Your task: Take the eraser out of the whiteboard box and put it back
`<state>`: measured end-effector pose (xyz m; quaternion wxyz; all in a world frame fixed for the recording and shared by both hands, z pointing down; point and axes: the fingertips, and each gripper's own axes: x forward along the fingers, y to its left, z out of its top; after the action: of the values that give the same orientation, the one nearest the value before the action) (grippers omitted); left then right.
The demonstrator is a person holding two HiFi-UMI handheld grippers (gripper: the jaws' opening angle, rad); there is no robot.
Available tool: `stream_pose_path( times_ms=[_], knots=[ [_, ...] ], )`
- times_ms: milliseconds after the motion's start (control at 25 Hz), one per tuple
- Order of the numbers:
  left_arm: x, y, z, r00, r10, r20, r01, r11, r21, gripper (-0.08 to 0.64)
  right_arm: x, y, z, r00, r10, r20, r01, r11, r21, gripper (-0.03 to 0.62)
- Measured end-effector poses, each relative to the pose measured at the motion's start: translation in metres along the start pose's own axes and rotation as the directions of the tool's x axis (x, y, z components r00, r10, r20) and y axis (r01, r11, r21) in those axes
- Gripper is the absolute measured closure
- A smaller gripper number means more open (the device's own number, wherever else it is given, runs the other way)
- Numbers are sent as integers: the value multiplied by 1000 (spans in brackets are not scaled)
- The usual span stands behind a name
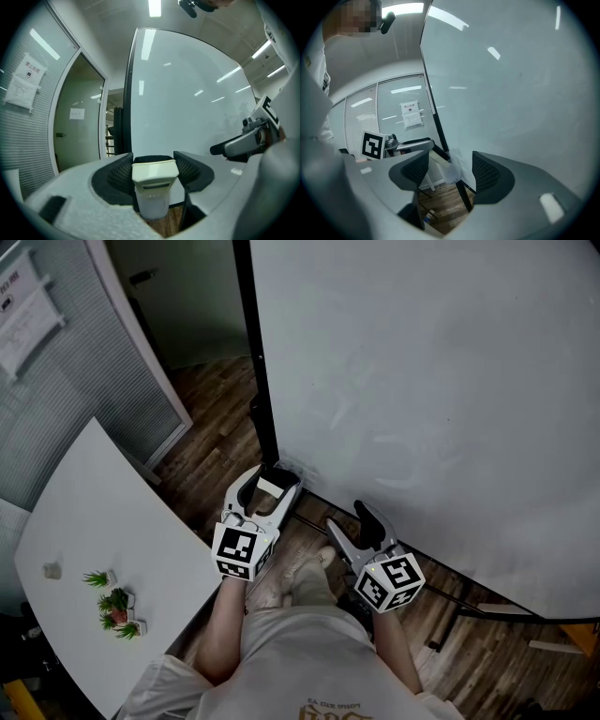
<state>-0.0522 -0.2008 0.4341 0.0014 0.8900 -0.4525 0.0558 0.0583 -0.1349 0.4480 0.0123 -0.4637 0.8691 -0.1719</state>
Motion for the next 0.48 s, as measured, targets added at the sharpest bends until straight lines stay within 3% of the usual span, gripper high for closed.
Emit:
stream_pose_path(
  times_ms=[480],
  knots=[
    [10,0,-12,1000,-4,-30,4,1000,-4,293,8,-2,-6,1000,22,-21,-22,1000,10,299]
  ],
)
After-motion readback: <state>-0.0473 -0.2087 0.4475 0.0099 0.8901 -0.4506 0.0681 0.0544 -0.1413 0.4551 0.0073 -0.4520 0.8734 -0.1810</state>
